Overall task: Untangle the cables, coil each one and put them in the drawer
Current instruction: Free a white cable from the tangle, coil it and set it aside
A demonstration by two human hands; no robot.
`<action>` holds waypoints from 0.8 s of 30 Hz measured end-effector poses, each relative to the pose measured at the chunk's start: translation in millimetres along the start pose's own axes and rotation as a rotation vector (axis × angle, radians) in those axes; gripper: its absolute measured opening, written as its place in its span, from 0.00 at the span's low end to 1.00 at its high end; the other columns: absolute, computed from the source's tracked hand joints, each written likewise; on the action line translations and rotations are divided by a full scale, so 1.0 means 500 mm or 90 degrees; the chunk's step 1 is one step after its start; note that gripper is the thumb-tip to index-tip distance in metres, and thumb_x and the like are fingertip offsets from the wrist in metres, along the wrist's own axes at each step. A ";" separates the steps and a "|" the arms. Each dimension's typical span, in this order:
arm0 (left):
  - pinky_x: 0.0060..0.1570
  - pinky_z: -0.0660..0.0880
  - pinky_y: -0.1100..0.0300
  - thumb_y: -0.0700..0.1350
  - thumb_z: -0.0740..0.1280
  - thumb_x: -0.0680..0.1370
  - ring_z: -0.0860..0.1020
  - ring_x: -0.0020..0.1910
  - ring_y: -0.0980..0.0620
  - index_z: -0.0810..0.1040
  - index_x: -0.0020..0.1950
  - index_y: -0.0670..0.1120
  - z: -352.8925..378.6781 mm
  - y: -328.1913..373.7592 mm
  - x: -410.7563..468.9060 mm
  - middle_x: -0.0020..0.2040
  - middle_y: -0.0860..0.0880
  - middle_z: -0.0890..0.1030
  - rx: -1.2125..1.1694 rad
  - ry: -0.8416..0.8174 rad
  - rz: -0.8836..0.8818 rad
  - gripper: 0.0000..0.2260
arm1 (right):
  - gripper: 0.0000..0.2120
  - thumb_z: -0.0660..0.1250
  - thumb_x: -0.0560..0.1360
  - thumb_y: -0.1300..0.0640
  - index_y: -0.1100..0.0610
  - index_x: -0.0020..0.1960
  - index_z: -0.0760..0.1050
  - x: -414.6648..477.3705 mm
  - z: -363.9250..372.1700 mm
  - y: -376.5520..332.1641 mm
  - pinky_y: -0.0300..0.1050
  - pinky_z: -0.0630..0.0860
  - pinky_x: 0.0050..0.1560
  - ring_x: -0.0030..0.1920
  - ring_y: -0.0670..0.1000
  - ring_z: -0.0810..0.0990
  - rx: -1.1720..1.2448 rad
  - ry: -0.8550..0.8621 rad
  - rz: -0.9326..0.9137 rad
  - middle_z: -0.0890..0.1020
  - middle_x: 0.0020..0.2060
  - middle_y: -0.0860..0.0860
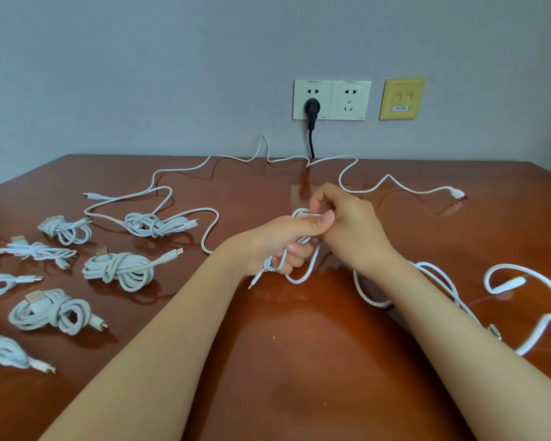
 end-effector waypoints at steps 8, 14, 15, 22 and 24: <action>0.19 0.58 0.69 0.58 0.60 0.72 0.59 0.17 0.59 0.64 0.36 0.46 -0.001 -0.001 0.000 0.20 0.55 0.60 -0.045 0.056 0.051 0.16 | 0.10 0.61 0.74 0.59 0.47 0.37 0.68 0.007 0.002 0.007 0.44 0.70 0.39 0.31 0.42 0.71 0.109 0.004 -0.011 0.77 0.27 0.38; 0.16 0.53 0.69 0.53 0.54 0.82 0.56 0.16 0.60 0.65 0.38 0.46 -0.029 0.004 -0.002 0.21 0.54 0.59 -0.134 0.153 0.091 0.16 | 0.14 0.58 0.79 0.54 0.48 0.34 0.67 0.011 -0.002 0.027 0.47 0.69 0.43 0.34 0.48 0.71 0.069 0.059 0.040 0.73 0.27 0.46; 0.16 0.52 0.70 0.53 0.54 0.82 0.56 0.16 0.60 0.65 0.38 0.46 -0.035 0.005 -0.003 0.21 0.54 0.59 -0.152 0.174 0.099 0.16 | 0.14 0.57 0.79 0.53 0.48 0.34 0.69 0.010 -0.005 0.028 0.48 0.70 0.44 0.36 0.50 0.72 0.055 0.061 0.049 0.73 0.28 0.46; 0.17 0.55 0.70 0.52 0.56 0.82 0.57 0.16 0.59 0.68 0.40 0.46 -0.045 0.004 0.000 0.20 0.54 0.61 -0.193 0.279 0.128 0.14 | 0.13 0.53 0.80 0.51 0.54 0.42 0.70 0.003 -0.009 0.018 0.47 0.66 0.45 0.49 0.60 0.74 -0.151 0.019 0.067 0.79 0.44 0.55; 0.18 0.55 0.70 0.50 0.57 0.82 0.58 0.16 0.59 0.70 0.43 0.46 -0.043 0.003 0.002 0.20 0.55 0.61 -0.167 0.294 0.136 0.11 | 0.12 0.54 0.80 0.51 0.55 0.44 0.71 0.001 -0.002 0.012 0.48 0.69 0.46 0.49 0.61 0.75 -0.131 -0.006 0.040 0.79 0.44 0.56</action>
Point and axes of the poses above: each hand's wrist, its own x-axis towards the middle knuckle, its own z-axis out of the palm, y = z × x, the point moved 2 cm from there along x, towards the middle knuckle
